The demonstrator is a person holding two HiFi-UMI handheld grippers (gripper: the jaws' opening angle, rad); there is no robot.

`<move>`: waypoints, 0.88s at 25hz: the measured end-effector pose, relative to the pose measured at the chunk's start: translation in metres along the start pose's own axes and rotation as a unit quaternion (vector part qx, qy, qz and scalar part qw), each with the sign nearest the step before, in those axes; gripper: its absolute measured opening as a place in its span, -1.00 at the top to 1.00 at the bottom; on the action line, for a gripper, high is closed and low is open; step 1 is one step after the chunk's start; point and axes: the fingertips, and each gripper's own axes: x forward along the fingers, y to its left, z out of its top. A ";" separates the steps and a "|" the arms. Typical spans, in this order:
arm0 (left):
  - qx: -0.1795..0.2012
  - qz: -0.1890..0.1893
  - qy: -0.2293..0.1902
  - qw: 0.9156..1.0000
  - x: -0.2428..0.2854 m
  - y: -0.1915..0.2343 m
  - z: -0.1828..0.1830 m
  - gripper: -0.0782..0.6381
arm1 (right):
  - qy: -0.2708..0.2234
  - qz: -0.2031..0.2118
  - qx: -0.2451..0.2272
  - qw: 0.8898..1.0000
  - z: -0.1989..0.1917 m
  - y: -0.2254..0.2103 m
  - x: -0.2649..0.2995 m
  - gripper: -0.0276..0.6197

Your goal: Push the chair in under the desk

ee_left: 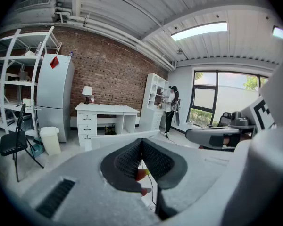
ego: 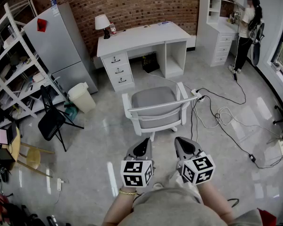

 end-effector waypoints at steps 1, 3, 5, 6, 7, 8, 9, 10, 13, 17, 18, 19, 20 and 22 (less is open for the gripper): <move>0.000 0.000 0.000 1.000 0.000 0.000 0.000 0.76 | -0.001 0.000 -0.001 1.000 0.000 0.000 0.000 0.90; 0.001 0.000 0.000 1.000 0.000 0.001 0.000 0.76 | -0.002 -0.001 -0.001 1.000 0.000 0.001 0.000 0.90; 0.000 0.000 0.000 1.000 -0.001 0.001 -0.001 0.76 | -0.003 -0.001 -0.001 1.000 0.000 0.002 0.000 0.90; 0.000 -0.001 0.000 1.000 -0.001 0.002 -0.001 0.76 | -0.003 -0.001 -0.001 1.000 -0.001 0.003 0.001 0.90; 0.000 -0.001 -0.001 1.000 -0.002 0.002 -0.001 0.76 | -0.003 -0.001 -0.001 1.000 -0.001 0.004 0.001 0.90; 0.000 -0.001 -0.001 1.000 -0.003 0.002 -0.001 0.76 | -0.004 -0.001 -0.002 1.000 0.000 0.004 0.001 0.90; 0.001 -0.001 -0.001 1.000 -0.003 0.003 -0.002 0.76 | -0.004 -0.001 -0.002 1.000 0.000 0.005 0.000 0.90; 0.002 -0.001 -0.001 1.000 -0.004 0.003 -0.002 0.76 | -0.004 -0.001 -0.002 1.000 0.000 0.006 0.000 0.90; 0.003 0.001 0.001 1.000 -0.005 0.002 -0.004 0.76 | -0.006 -0.001 0.000 1.000 0.000 0.006 -0.002 0.90; 0.003 0.000 0.003 1.000 -0.005 0.002 -0.003 0.76 | -0.008 0.006 0.015 1.000 0.001 0.005 -0.001 0.90; 0.004 0.000 0.004 1.000 -0.005 0.003 -0.004 0.76 | -0.008 0.006 0.016 1.000 0.001 0.005 -0.001 0.90; 0.005 0.000 0.006 1.000 -0.005 0.003 -0.005 0.76 | -0.008 0.005 0.016 1.000 0.001 0.005 -0.001 0.90; 0.008 0.001 0.007 1.000 -0.005 0.004 -0.006 0.76 | -0.008 0.005 0.016 1.000 0.000 0.006 -0.001 0.89; 0.013 0.002 0.008 1.000 -0.005 0.005 -0.008 0.76 | -0.008 0.005 0.017 1.000 -0.001 0.007 0.000 0.89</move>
